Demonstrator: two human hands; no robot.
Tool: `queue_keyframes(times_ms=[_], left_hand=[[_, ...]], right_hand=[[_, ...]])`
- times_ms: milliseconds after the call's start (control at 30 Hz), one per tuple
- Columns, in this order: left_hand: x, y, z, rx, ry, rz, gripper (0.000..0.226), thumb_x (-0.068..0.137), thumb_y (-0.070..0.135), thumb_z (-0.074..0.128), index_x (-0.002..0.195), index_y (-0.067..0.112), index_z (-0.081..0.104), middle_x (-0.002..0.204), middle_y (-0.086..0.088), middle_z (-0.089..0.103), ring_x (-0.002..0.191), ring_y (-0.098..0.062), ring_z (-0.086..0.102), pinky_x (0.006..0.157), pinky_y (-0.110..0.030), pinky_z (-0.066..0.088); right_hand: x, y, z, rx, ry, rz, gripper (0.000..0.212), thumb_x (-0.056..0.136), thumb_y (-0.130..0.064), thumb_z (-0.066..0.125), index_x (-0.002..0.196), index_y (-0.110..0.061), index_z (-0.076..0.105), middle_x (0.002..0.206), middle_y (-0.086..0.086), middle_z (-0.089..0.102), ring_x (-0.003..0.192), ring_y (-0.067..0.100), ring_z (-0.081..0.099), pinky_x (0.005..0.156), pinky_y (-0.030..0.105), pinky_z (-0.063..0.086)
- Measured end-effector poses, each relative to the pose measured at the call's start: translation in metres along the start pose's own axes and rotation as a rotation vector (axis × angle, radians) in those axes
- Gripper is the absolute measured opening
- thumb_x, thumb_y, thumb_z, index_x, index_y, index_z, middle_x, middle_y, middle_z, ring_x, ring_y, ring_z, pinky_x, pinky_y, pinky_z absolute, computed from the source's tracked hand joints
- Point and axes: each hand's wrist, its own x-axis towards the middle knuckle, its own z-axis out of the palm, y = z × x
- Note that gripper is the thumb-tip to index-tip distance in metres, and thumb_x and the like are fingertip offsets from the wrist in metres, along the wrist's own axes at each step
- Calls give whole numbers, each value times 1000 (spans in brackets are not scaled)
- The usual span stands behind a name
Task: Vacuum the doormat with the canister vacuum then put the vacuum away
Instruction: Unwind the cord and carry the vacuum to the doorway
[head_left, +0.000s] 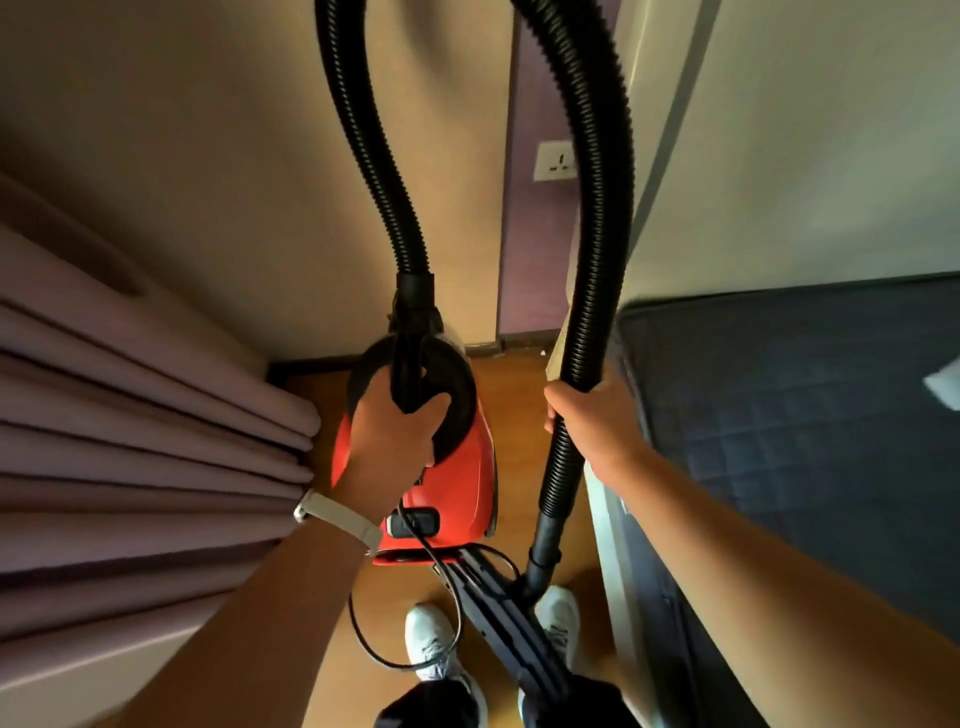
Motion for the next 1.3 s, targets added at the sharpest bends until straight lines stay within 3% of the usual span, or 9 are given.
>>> queue_keyframes(times_ms=[333, 433, 567, 700, 800, 900, 1067, 1267, 1300], left_hand=[[-115, 145, -66, -98, 104, 152, 19, 96, 19, 58, 113, 14, 52, 56, -12, 59, 35, -11, 52, 40, -17, 43], [-128, 162, -72, -169, 99, 153, 17, 97, 22, 57, 109, 12, 50, 48, -7, 55, 36, -14, 50, 43, -23, 45], [-140, 172, -82, -270, 28, 194, 10, 97, 15, 56, 103, 15, 49, 48, -11, 55, 43, -26, 54, 51, -38, 51], [-142, 178, -95, -268, -31, 272, 10, 96, 9, 56, 104, 6, 52, 50, -13, 53, 39, -21, 50, 44, -31, 46], [-141, 185, -108, -259, -129, 319, 9, 95, 6, 54, 104, 6, 53, 50, -16, 52, 37, -19, 48, 39, -25, 42], [-142, 190, -119, -241, -249, 360, 11, 94, 5, 55, 104, 7, 53, 48, -13, 50, 35, -18, 47, 38, -24, 41], [-151, 191, -125, -206, -427, 434, 13, 93, 3, 56, 106, 6, 53, 55, -15, 51, 35, -16, 47, 38, -23, 40], [-184, 183, -109, -167, -679, 510, 10, 95, 5, 54, 103, -1, 53, 57, -19, 50, 37, -19, 47, 37, -24, 40], [-193, 180, -103, -154, -719, 513, 12, 95, 6, 54, 103, -3, 53, 57, -19, 50, 36, -19, 47, 38, -24, 41]], right_hand=[[-147, -172, -73, -140, 76, -301, 20, 79, -1, 66, 85, -16, 53, 61, 2, 56, 51, 14, 58, 52, 36, 52], [-176, -190, -91, -130, 109, -361, 19, 81, -3, 68, 88, -15, 55, 64, 4, 58, 55, 21, 59, 55, 43, 55], [-207, -198, -97, -174, 170, -377, 20, 83, -8, 70, 88, -20, 55, 70, 13, 64, 57, 27, 63, 56, 40, 56], [-230, -202, -91, -205, 275, -366, 23, 83, -10, 71, 86, -24, 53, 81, 18, 63, 68, 32, 65, 53, 27, 53], [-247, -201, -84, -156, 354, -321, 22, 85, -10, 69, 89, -23, 53, 76, 9, 61, 62, 18, 63, 50, 18, 47], [-266, -197, -73, -93, 442, -299, 22, 85, -8, 69, 85, -23, 52, 71, 4, 60, 57, 13, 61, 50, 18, 47], [-305, -184, -54, -68, 662, -259, 21, 85, -7, 68, 79, -16, 49, 67, 7, 58, 56, 17, 60, 57, 30, 49], [-380, -145, -50, -47, 969, -181, 23, 86, -9, 70, 79, -21, 51, 71, 10, 60, 59, 19, 57, 52, 28, 49], [-395, -137, -51, -39, 1013, -157, 23, 86, -9, 70, 80, -20, 51, 71, 10, 60, 58, 19, 57, 49, 23, 50]])
